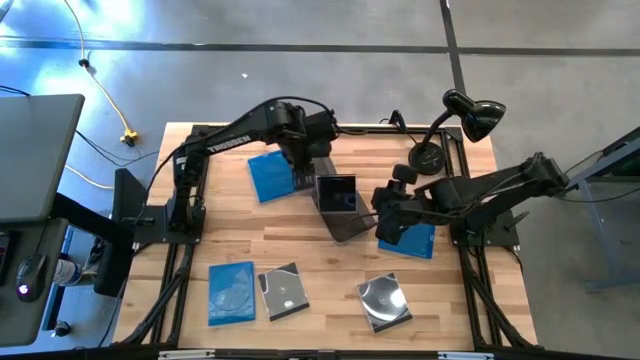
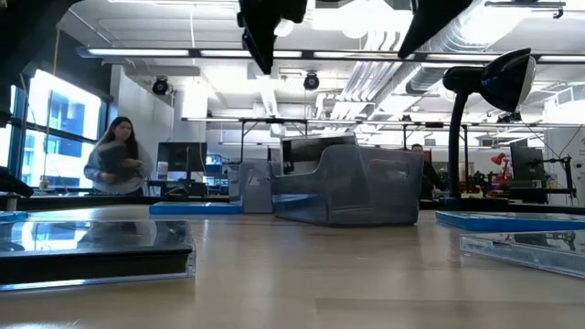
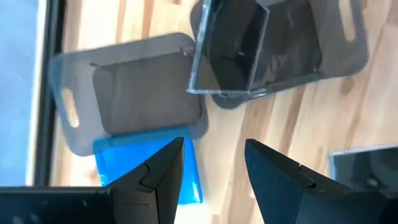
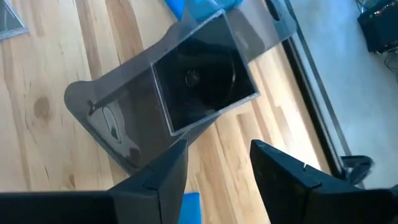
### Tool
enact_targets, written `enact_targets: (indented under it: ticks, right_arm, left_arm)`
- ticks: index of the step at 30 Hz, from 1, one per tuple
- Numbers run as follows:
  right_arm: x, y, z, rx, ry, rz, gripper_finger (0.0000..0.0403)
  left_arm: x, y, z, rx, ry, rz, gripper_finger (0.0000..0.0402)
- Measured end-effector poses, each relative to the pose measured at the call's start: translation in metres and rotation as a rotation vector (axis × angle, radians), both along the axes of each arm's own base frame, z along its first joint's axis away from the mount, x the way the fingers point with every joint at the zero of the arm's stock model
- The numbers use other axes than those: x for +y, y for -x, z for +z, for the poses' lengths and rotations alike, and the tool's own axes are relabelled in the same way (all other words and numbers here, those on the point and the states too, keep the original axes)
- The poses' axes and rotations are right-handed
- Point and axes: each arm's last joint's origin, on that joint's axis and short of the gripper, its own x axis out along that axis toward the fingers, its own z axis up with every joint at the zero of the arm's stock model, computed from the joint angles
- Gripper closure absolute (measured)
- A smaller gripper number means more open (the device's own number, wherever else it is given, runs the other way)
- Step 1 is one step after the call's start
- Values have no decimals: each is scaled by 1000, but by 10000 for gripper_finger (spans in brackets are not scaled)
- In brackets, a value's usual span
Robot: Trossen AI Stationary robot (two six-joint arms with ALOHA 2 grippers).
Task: Pick & place jewel cases by type
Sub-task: Put the left black CD case into the bottom black bin
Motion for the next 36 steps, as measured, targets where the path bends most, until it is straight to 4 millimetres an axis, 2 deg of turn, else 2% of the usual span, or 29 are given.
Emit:
enact_targets:
  ticks: [7, 13, 16, 19, 24, 28, 32, 36]
  right_arm:
    - [4, -11, -9, -86, -63, 62, 231]
    - [8, -19, -10, -156, -118, 133, 231]
    - [9, -21, -16, -176, -115, 162, 231]
    - [12, -25, -33, -208, -122, 229, 231]
    - [18, -29, -65, -344, -165, 340, 231]
    - [35, -25, -84, -491, -120, 523, 231]
    - [57, -21, -98, -626, -114, 636, 231]
    - [83, -30, -108, -651, -132, 711, 231]
  left_arm:
    - [-7, 17, 5, 1, 36, 0, 234]
    - [-21, 51, -11, 90, 104, 23, 234]
    - [-35, 67, -33, 146, 152, 25, 234]
    - [-56, 78, -64, 134, 249, -19, 234]
    - [-96, 85, -120, 70, 364, -121, 234]
    - [-121, 86, -161, 29, 430, -155, 234]
    - [-140, 86, -189, -37, 488, -163, 234]
    - [-149, 85, -199, -112, 461, -112, 234]
